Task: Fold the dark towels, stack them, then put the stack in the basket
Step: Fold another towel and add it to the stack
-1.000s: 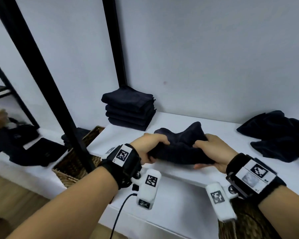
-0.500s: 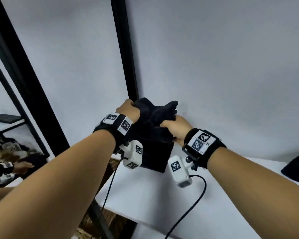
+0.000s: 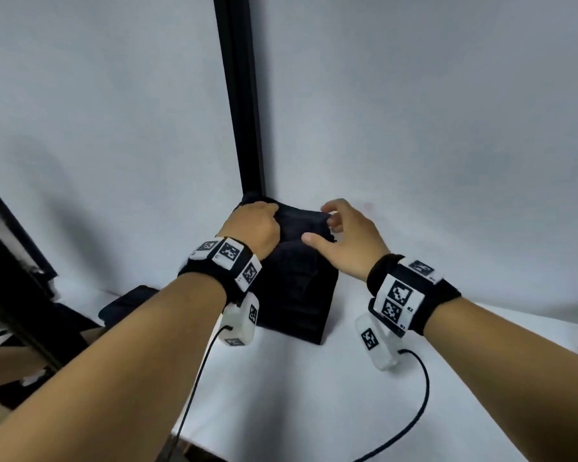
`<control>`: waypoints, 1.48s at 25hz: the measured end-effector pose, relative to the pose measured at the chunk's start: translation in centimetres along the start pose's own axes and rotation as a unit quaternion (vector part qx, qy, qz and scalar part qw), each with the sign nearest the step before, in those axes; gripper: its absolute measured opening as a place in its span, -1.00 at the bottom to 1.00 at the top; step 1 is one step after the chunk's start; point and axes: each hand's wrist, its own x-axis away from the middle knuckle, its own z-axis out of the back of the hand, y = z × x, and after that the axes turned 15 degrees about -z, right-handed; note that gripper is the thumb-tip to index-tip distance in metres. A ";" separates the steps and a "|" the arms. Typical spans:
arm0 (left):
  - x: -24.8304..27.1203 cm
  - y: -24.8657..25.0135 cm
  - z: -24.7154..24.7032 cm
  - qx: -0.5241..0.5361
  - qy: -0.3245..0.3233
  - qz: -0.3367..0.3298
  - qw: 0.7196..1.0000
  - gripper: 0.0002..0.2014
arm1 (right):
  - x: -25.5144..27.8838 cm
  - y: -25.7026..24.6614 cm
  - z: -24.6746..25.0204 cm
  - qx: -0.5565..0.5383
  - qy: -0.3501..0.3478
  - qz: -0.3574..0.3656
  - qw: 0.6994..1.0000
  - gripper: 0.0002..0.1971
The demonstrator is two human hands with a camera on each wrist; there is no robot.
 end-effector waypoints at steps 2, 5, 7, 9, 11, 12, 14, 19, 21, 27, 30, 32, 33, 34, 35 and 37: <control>0.8 -0.9 -0.6 0.005 -0.059 0.022 0.998 -0.51 | 0.3 0.6 -0.8 0.029 -0.071 0.021 0.997 -0.41; 1.0 -0.7 0.0 -0.003 -0.139 0.042 0.989 -0.41 | 0.6 1.3 -0.9 0.053 -0.106 -0.006 0.993 -0.35; 1.3 0.3 1.2 -0.023 -0.130 0.037 0.991 -0.43 | 1.5 1.2 0.6 0.057 -0.105 -0.009 0.993 -0.38; 2.2 2.3 2.3 -0.026 -0.081 0.027 0.996 -0.49 | 3.4 1.7 3.8 0.055 -0.095 -0.012 0.994 -0.42; 3.3 5.6 3.4 -0.009 -0.030 -0.009 0.999 -0.51 | 6.0 3.8 7.5 0.049 -0.087 -0.022 0.995 -0.46; 4.3 7.8 3.7 0.009 -0.004 -0.035 0.999 -0.49 | 7.6 5.1 9.2 0.049 -0.085 -0.026 0.995 -0.48; 6.4 13.0 3.9 0.071 0.034 -0.074 0.994 -0.45 | 11.0 7.8 12.2 0.056 -0.079 -0.027 0.995 -0.52; 11.4 27.6 2.1 0.153 -0.001 -0.145 0.978 -0.56 | 19.9 16.1 20.1 0.068 -0.050 -0.075 0.994 -0.60; 12.3 32.2 0.8 0.171 -0.029 -0.170 0.970 -0.56 | 23.3 20.1 23.0 0.056 -0.027 -0.100 0.993 -0.61; 13.3 41.9 -2.3 0.179 -0.123 -0.220 0.951 -0.53 | 31.2 28.6 28.8 0.044 0.052 -0.158 0.985 -0.68; 12.4 45.9 -3.5 0.175 -0.142 -0.255 0.941 -0.55 | 32.8 31.8 30.5 0.101 0.073 -0.173 0.977 -0.67; 11.1 47.9 -4.5 0.155 -0.158 -0.277 0.935 -0.56 | 32.8 33.3 30.8 0.147 0.073 -0.176 0.971 -0.64; 10.3 48.8 -5.1 0.145 -0.166 -0.282 0.934 -0.56 | 32.7 33.9 30.8 0.161 0.074 -0.180 0.968 -0.62; 9.3 49.6 -6.0 0.135 -0.173 -0.284 0.933 -0.57 | 32.6 34.5 30.8 0.171 0.073 -0.189 0.964 -0.59; 8.4 50.2 -6.8 0.123 -0.186 -0.282 0.933 -0.57 | 32.4 35.0 30.7 0.184 0.062 -0.206 0.959 -0.55; 6.8 50.6 -8.2 0.088 -0.233 -0.267 0.931 -0.48 | 31.7 35.7 30.2 0.234 0.026 -0.237 0.942 -0.41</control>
